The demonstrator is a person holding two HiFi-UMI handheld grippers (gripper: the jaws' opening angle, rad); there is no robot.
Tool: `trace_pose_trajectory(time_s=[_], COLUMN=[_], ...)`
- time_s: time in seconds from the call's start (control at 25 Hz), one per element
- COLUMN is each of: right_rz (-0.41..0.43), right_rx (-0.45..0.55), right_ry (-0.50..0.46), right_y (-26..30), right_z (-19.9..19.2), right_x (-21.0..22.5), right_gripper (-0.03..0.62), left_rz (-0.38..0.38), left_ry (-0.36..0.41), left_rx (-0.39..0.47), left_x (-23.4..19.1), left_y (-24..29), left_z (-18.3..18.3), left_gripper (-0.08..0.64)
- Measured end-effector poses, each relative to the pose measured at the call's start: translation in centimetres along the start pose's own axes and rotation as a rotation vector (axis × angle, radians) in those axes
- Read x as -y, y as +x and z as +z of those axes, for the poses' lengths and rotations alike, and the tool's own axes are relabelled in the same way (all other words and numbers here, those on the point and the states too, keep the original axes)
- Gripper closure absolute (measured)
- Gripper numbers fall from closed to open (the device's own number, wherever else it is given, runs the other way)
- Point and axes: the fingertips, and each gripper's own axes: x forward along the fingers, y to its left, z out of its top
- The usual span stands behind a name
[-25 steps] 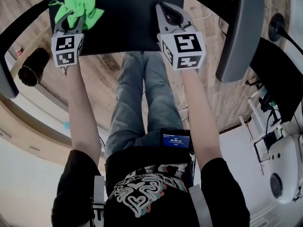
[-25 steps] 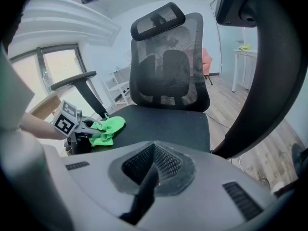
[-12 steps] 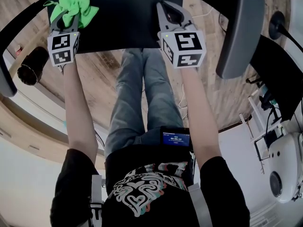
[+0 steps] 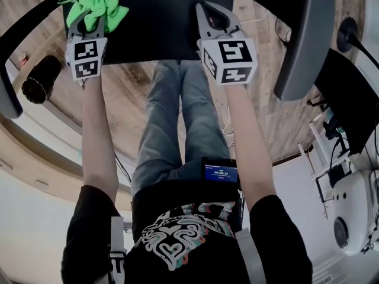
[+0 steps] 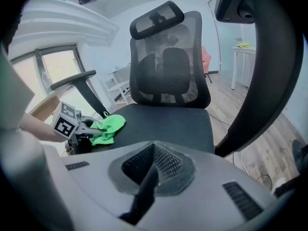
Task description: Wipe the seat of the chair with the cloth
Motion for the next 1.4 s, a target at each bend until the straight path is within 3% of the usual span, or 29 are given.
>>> trace_pose_trajectory(time_s=[0.16, 0.36, 0.68, 1.12, 1.28, 1.4], right_rz=[0.004, 0.004, -0.006, -0.022, -0.029, -0.027], right_rx=[-0.005, -0.015, -0.007, -0.007, 0.012, 0.022], right_ry=[-0.003, -0.012, -0.015, -0.022, -0.094, -0.131], right_y=[0.2, 0.3, 0.4, -0.5, -0.7, -0.7], right_z=[0.2, 0.1, 0.4, -0.2, 0.8, 1.4], right_x=[0.4, 0.5, 0.7, 1.7, 1.0, 0.5], right_gripper=[0.592, 0.592, 0.592, 0.592, 0.592, 0.592], left_rz=[-0.025, -0.122, -0.226, -0.507, -0.591, -0.701], left_ry=[0.02, 0.058, 0.048, 0.133, 0.156, 0.2], left_rx=[0.007, 0.017, 0.045, 0.117, 0.138, 0.154], left_x=[0.8, 4.1, 9.4, 20.1, 23.4, 25.6], left_y=[0.3, 1.1, 2.1, 1.5, 0.4, -1.0], left_z=[0.6, 1.5, 2.9, 5.7, 5.8, 5.6], left_gripper=[0.466, 0.466, 0.466, 0.466, 0.466, 0.466])
